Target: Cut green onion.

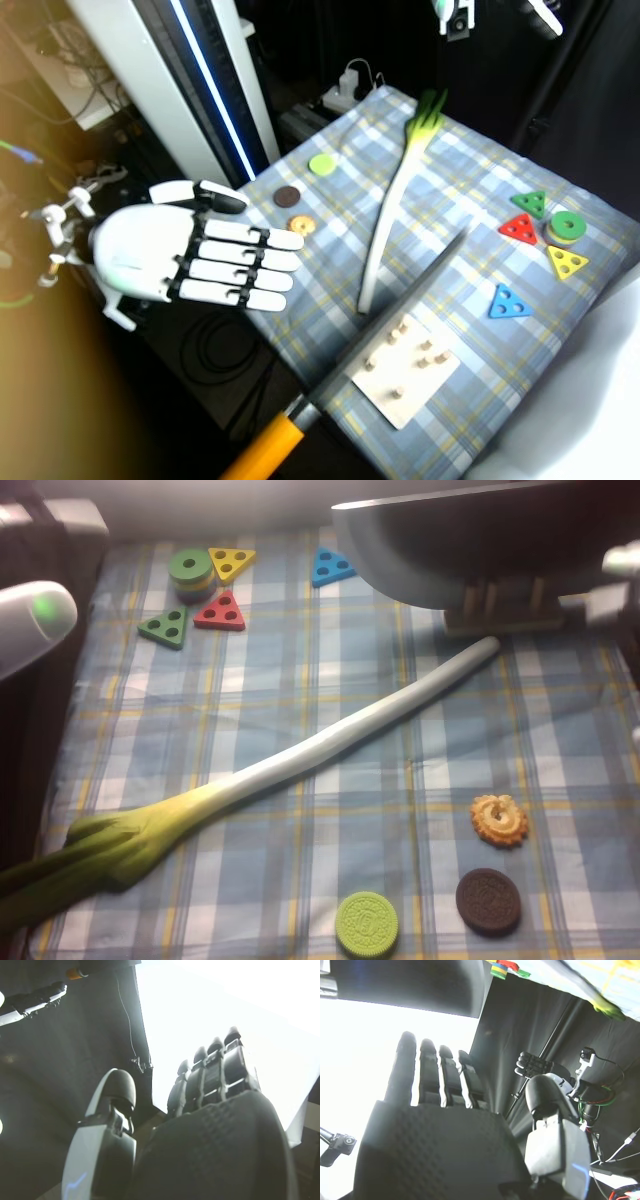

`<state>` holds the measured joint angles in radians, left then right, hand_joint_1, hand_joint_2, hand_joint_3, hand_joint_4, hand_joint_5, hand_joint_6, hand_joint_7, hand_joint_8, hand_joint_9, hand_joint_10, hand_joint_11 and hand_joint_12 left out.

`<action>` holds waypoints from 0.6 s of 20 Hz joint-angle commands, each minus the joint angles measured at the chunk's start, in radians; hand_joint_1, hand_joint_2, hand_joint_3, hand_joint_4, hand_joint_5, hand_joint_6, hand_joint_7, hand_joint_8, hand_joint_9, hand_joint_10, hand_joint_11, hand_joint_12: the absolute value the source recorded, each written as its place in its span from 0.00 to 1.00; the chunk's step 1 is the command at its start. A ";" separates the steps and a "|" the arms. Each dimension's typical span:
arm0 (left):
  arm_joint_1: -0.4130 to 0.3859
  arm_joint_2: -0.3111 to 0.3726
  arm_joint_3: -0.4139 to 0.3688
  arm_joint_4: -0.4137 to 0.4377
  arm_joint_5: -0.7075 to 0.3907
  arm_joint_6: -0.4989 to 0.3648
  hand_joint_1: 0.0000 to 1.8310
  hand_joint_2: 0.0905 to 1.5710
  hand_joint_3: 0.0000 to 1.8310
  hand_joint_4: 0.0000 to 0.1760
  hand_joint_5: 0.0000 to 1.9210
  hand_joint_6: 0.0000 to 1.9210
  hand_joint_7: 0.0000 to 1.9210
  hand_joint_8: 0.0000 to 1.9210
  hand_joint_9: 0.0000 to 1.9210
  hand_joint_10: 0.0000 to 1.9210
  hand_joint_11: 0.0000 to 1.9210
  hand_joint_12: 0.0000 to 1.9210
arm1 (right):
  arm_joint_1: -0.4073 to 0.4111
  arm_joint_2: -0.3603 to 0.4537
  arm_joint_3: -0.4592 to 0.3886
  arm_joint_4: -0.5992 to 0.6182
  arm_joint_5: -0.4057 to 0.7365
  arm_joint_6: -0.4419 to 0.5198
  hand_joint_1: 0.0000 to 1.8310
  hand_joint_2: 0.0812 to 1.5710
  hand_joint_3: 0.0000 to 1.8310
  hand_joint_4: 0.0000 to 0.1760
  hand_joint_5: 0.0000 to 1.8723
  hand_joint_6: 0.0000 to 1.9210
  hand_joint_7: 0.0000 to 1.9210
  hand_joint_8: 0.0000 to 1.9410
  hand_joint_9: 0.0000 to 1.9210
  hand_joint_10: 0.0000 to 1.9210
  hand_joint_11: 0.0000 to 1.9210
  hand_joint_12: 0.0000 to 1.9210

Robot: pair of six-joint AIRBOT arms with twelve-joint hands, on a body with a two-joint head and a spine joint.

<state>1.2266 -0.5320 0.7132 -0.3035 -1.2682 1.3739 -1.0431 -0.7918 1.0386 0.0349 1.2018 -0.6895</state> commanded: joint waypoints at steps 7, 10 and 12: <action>-0.010 0.004 -0.002 -0.011 -0.120 -0.004 0.06 0.82 0.00 0.67 0.35 0.00 0.32 0.01 0.29 0.01 0.03 0.40 | 0.010 0.003 0.003 0.027 0.116 0.003 0.43 0.67 0.00 0.00 0.39 0.00 0.22 0.00 0.17 0.01 0.00 0.49; -0.010 0.004 -0.002 -0.011 -0.117 -0.004 0.02 0.82 0.00 0.71 0.33 0.00 0.31 0.00 0.28 0.00 0.02 0.37 | 0.010 0.003 0.004 0.026 0.116 0.003 0.44 0.67 0.00 0.00 0.39 0.00 0.22 0.00 0.17 0.00 0.00 0.47; -0.012 0.003 -0.002 -0.011 -0.112 -0.004 0.01 0.81 0.00 0.81 0.29 0.00 0.29 0.00 0.27 0.00 0.01 0.36 | 0.010 0.002 0.006 0.025 0.110 0.003 0.44 0.66 0.00 0.00 0.36 0.00 0.21 0.00 0.16 0.00 0.00 0.46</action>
<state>1.2266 -0.5320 0.7090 -0.3042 -1.2636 1.3743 -1.0431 -0.7918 1.0389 0.0387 1.1954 -0.6888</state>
